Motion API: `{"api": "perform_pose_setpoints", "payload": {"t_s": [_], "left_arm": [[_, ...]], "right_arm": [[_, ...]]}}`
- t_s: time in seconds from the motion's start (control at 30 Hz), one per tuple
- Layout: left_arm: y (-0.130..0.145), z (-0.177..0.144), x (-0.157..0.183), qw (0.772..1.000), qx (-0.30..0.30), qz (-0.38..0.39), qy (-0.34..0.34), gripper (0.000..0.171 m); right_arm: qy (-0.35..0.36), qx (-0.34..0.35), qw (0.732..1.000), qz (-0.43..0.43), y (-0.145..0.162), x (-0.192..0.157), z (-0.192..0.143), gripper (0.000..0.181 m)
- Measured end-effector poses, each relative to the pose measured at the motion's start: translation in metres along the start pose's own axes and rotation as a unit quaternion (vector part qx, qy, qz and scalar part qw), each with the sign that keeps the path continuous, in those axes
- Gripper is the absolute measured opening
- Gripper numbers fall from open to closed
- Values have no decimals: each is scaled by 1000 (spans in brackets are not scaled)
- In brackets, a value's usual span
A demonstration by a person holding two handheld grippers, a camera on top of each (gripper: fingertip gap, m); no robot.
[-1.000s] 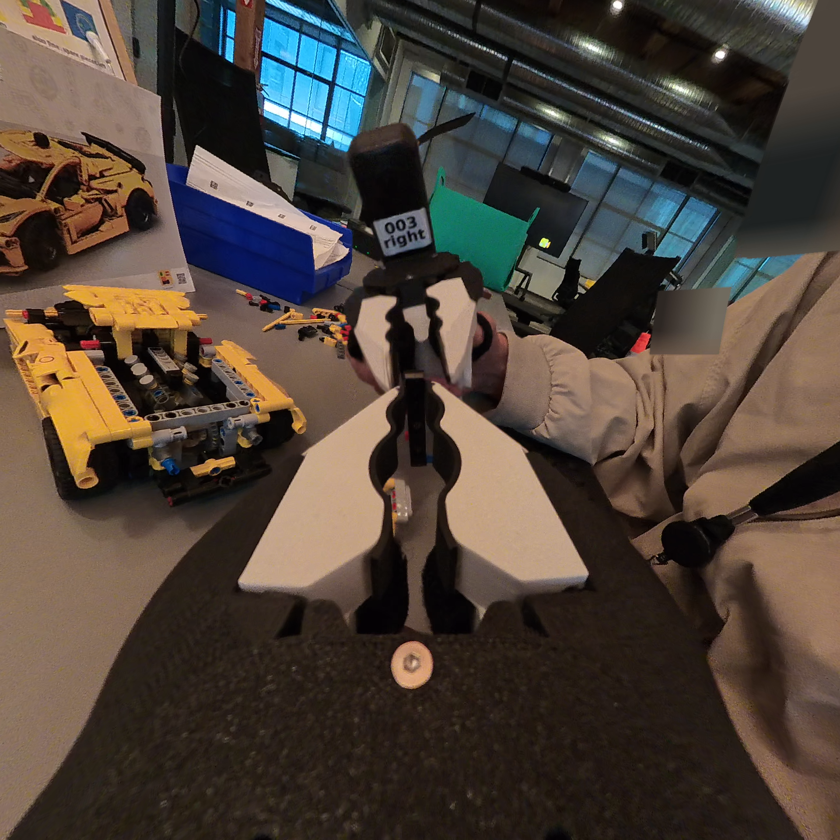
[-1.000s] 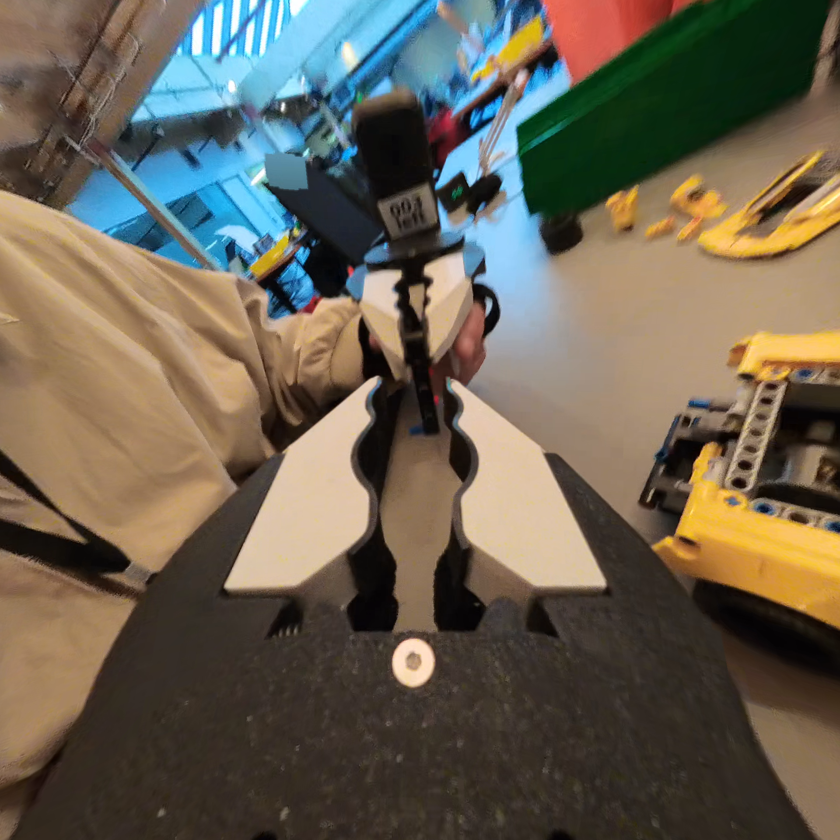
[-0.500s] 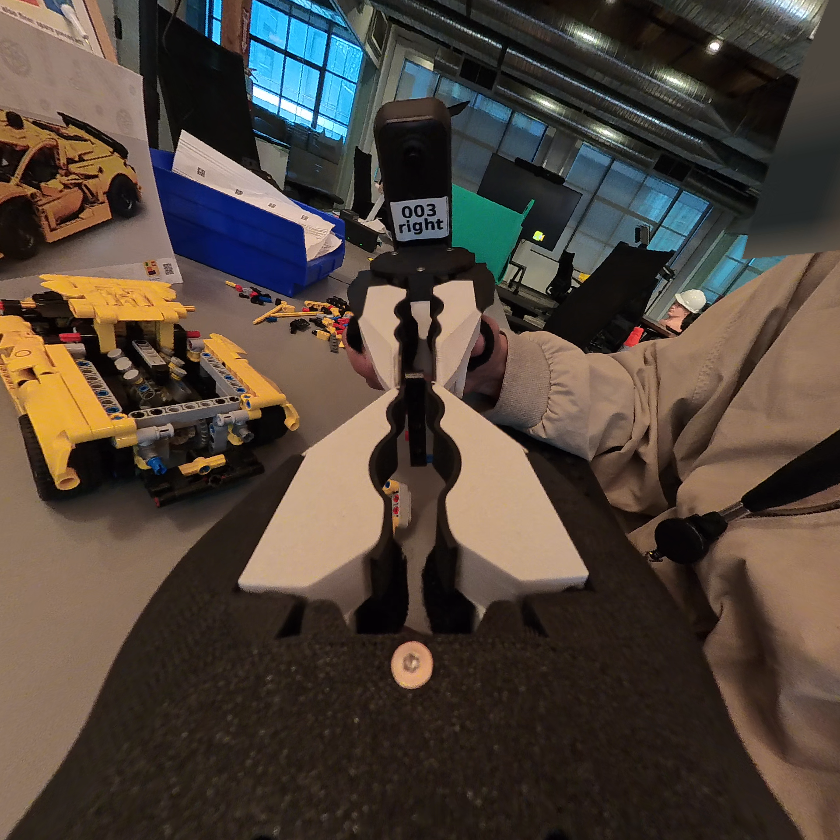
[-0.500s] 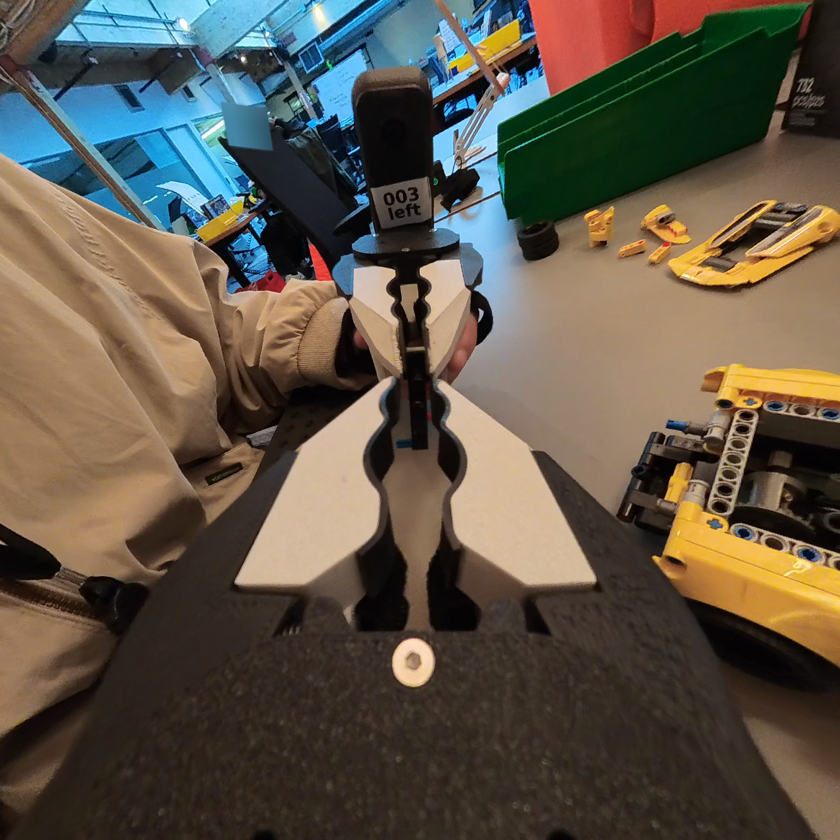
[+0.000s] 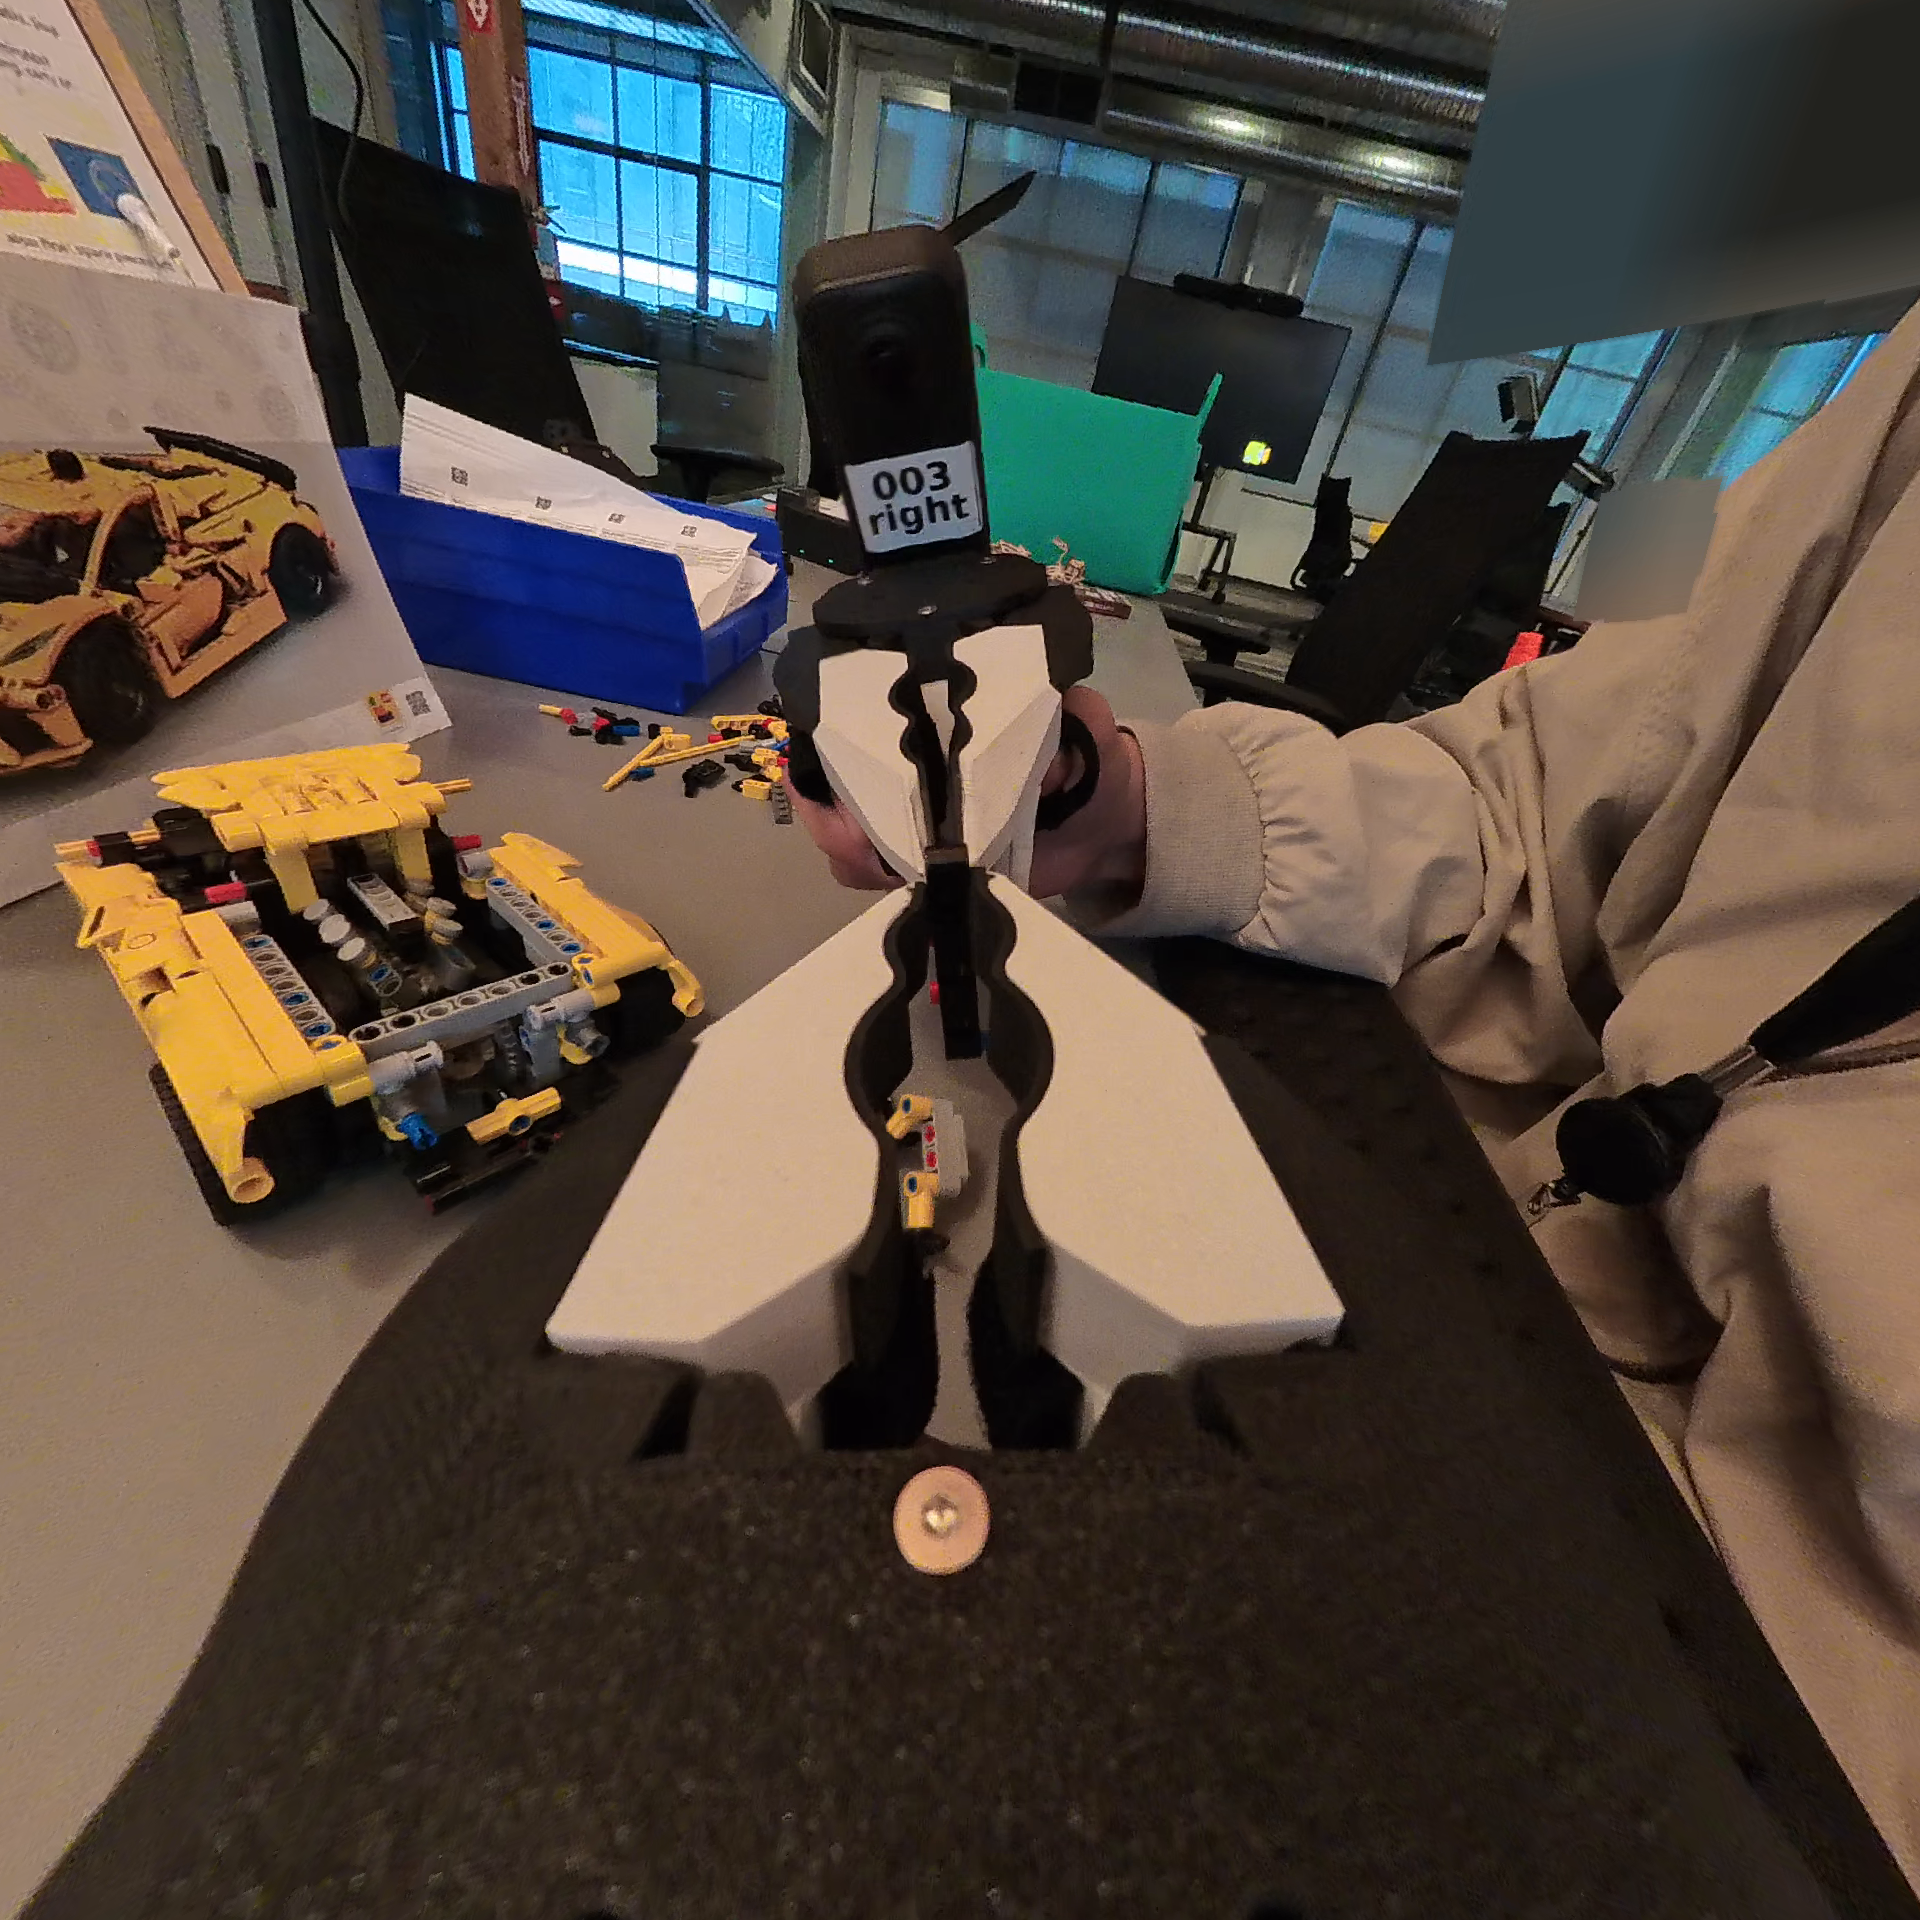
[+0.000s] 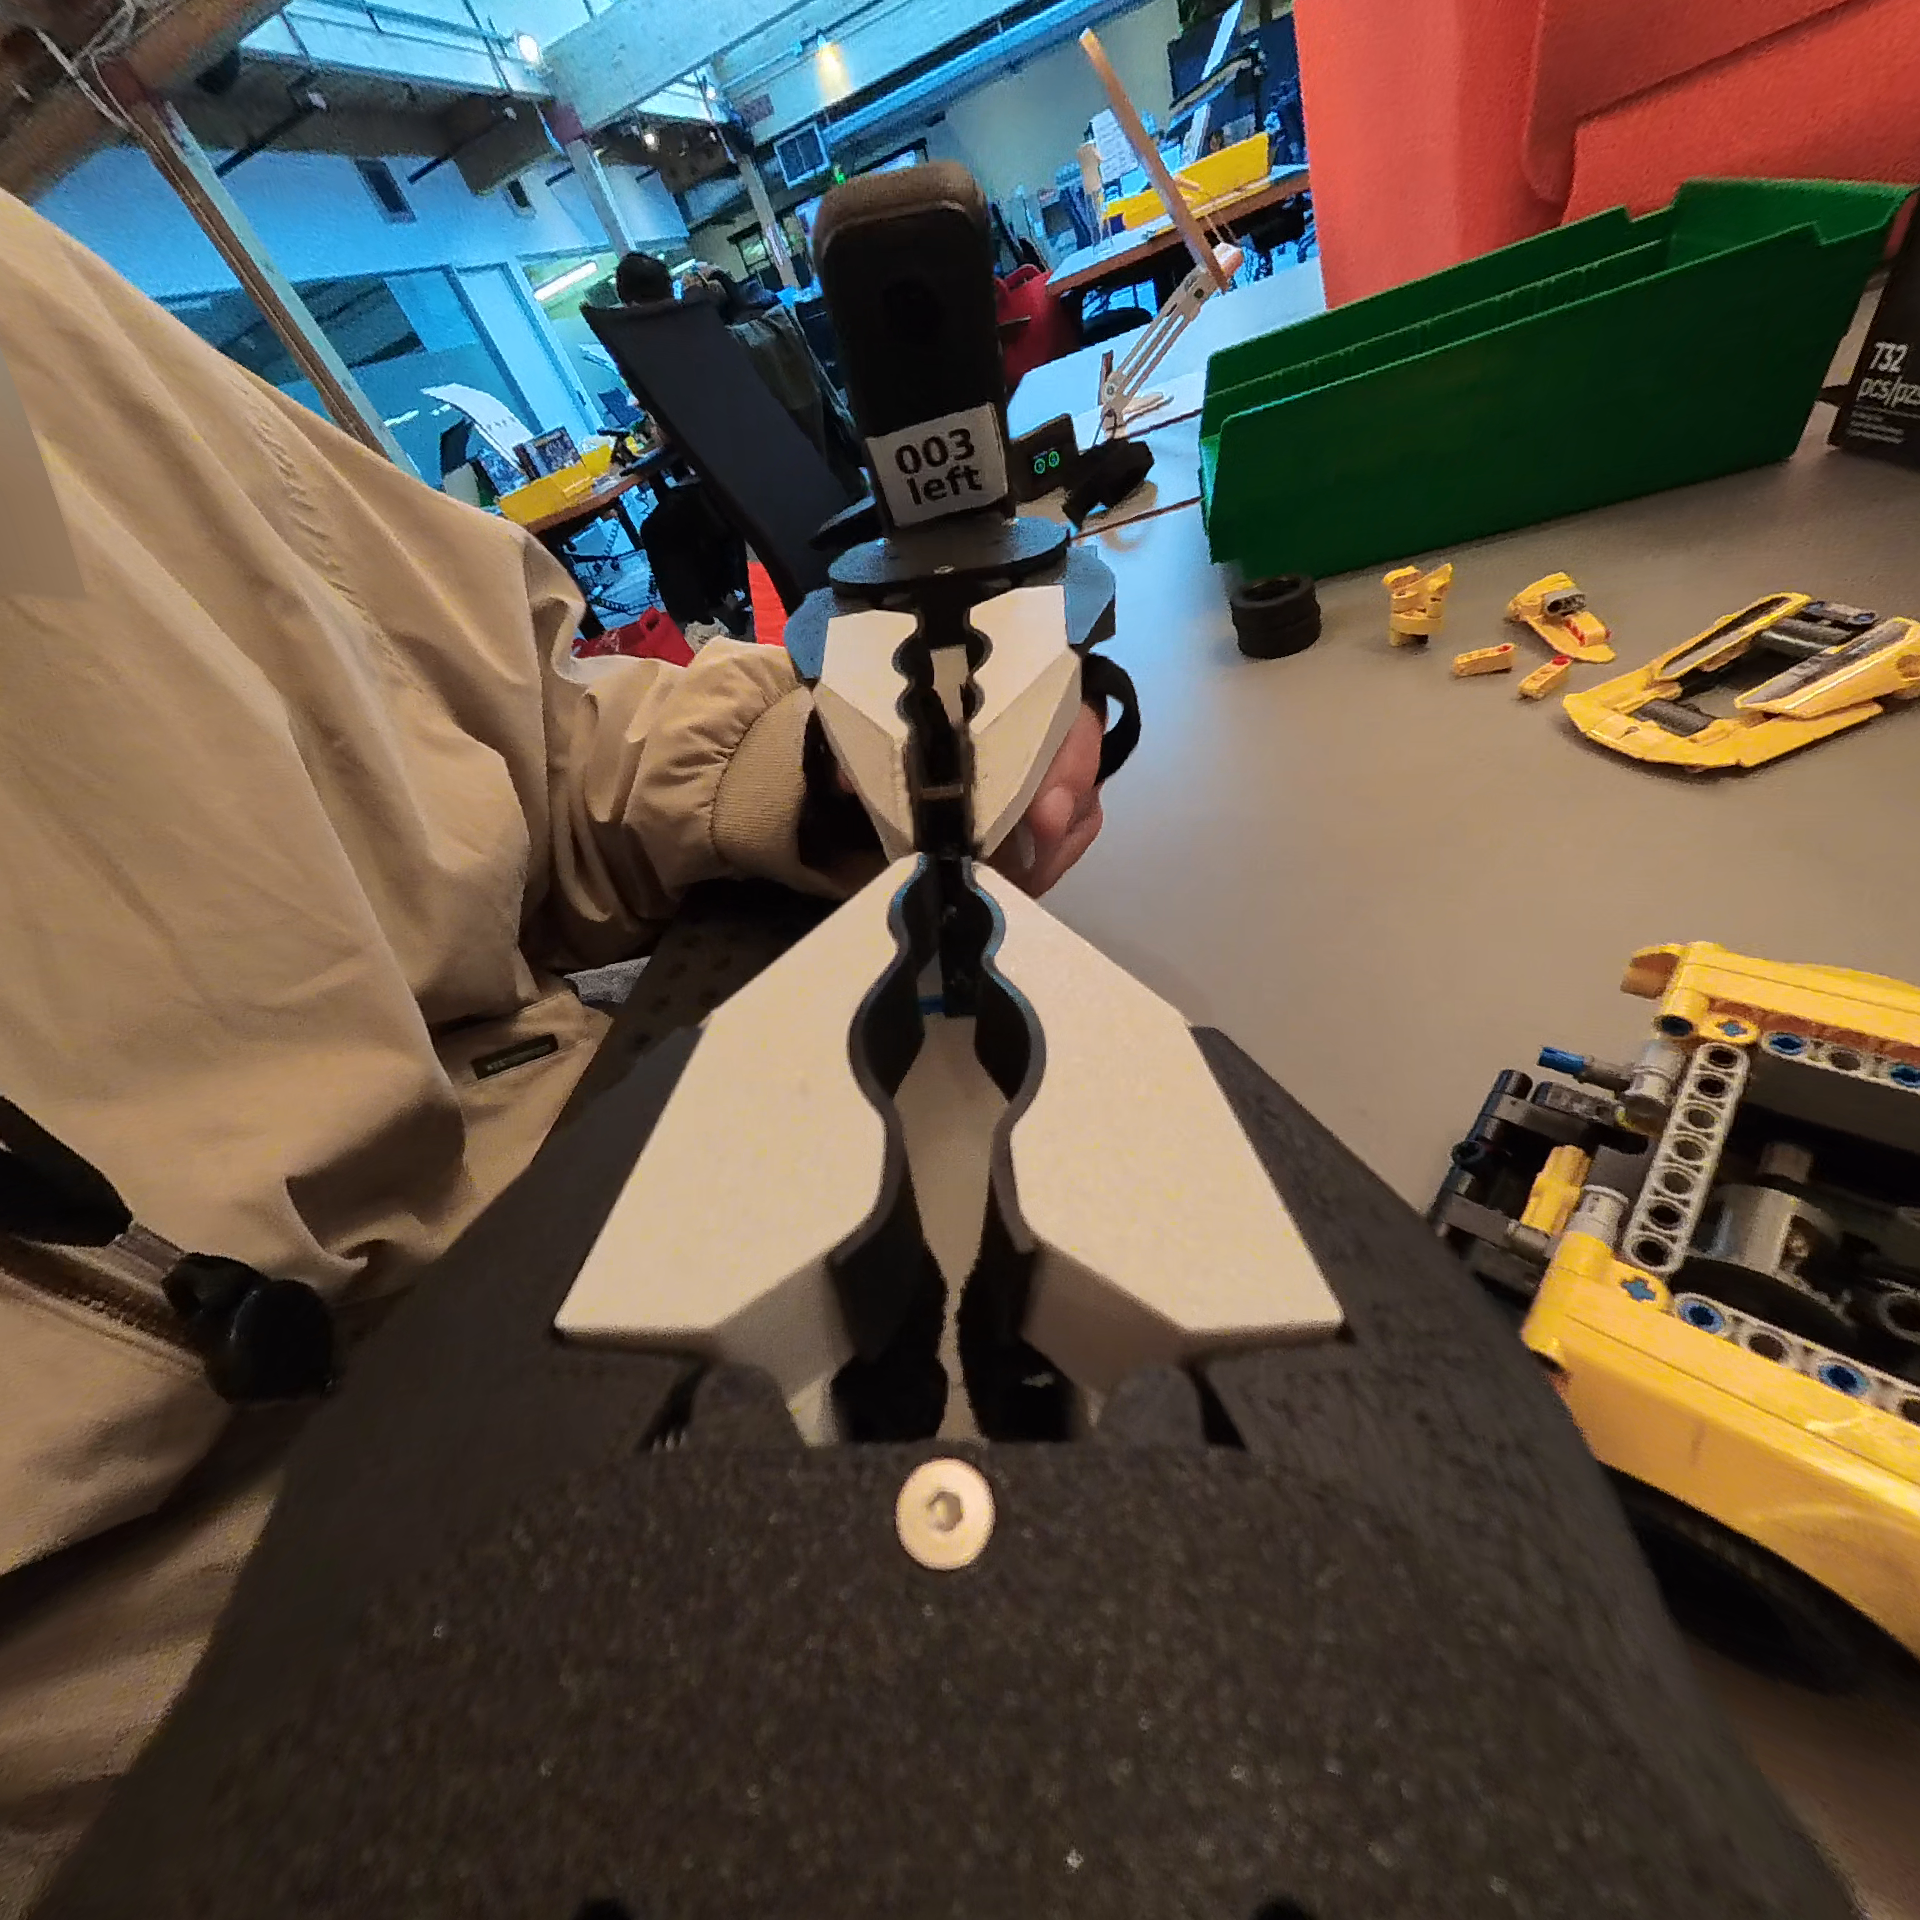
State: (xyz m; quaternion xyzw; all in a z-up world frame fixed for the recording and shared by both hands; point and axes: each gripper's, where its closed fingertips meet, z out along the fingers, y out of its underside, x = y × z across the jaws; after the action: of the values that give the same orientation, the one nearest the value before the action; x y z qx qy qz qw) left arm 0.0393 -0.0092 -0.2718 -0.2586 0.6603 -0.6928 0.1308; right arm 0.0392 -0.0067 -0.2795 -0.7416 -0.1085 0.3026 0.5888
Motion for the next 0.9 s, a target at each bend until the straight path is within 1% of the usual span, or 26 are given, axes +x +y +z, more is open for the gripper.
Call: {"api": "perform_pose_setpoints", "payload": {"t_s": [0.03, 0.07, 0.1, 0.13, 0.17, 0.2, 0.23, 0.3, 0.33, 0.37, 0.4, 0.43, 0.47, 0.5, 0.53, 0.57, 0.6, 0.63, 0.67, 0.7, 0.77, 0.83, 0.87, 0.9], "left_arm": [[-7, -8, -2, 1000, 21, -3, -2, 6], [-22, -28, -10, 997, 67, -25, -11, 6], [-39, -53, -22, 991, 124, -48, -32, 6], [-51, -72, -32, 984, 163, -57, -49, 5], [-55, -78, -35, 981, 174, -61, -54, 5], [-55, -73, -31, 983, 168, -61, -41, 6], [-51, -64, -27, 986, 153, -61, -29, 6], [-43, -48, -22, 989, 128, -73, -9, 6], [-39, -43, -23, 989, 122, -84, -3, 6], [-36, -41, -26, 989, 118, -91, -9, 6], [-33, -41, -28, 989, 116, -95, -15, 6], [-32, -42, -29, 988, 115, -97, -21, 6], [-29, -43, -32, 988, 112, -98, -33, 6], [-23, -42, -37, 989, 99, -98, -54, 6], [-15, -40, -43, 990, 76, -97, -74, 6], [-9, -37, -44, 991, 58, -95, -80, 6], [-10, -35, -43, 991, 58, -94, -78, 6], [-14, -34, -42, 990, 69, -93, -76, 6], [-17, -33, -43, 989, 79, -95, -76, 6], [-18, -32, -45, 989, 83, -100, -75, 6], [-21, -30, -45, 987, 98, -115, -63, 6], [-27, -30, -44, 983, 119, -127, -51, 6], [-28, -30, -45, 982, 123, -132, -51, 6], [-27, -30, -47, 981, 124, -137, -54, 6]], "right_arm": [[11, 26, 1000, 4, -8, 5, -13, 1], [34, 85, 996, 15, -27, 15, -43, 1], [56, 147, 987, 19, -46, 22, -81, 1], [91, 164, 982, 6, -54, 29, -109, 1], [111, 158, 981, -4, -54, 30, -122, 1], [103, 159, 982, -4, -55, 27, -123, 2], [92, 152, 984, -1, -53, 24, -114, 1], [68, 116, 991, 0, -45, 16, -85, 2], [69, 93, 993, -3, -39, 16, -76, 2], [87, 63, 994, -2, -31, 21, -72, 2], [121, 29, 992, 0, -22, 31, -75, 3], [167, -7, 986, 0, -11, 43, -85, 3], [232, -52, 971, -1, 2, 59, -105, 3], [314, -94, 945, -5, 16, 76, -137, 2], [397, -145, 906, -3, 35, 90, -179, 3], [465, -200, 862, 21, 58, 97, -226, 3], [498, -237, 832, 63, 78, 95, -263, 3], [507, -247, 818, 112, 91, 87, -287, 3], [504, -244, 815, 152, 101, 80, -300, 2], [507, -243, 810, 167, 107, 75, -311, 3], [525, -262, 794, 161, 118, 72, -327, 4], [523, -267, 793, 164, 122, 71, -323, 12], [524, -261, 795, 159, 117, 73, -317, 13], [517, -249, 805, 148, 108, 74, -304, 16]]}}
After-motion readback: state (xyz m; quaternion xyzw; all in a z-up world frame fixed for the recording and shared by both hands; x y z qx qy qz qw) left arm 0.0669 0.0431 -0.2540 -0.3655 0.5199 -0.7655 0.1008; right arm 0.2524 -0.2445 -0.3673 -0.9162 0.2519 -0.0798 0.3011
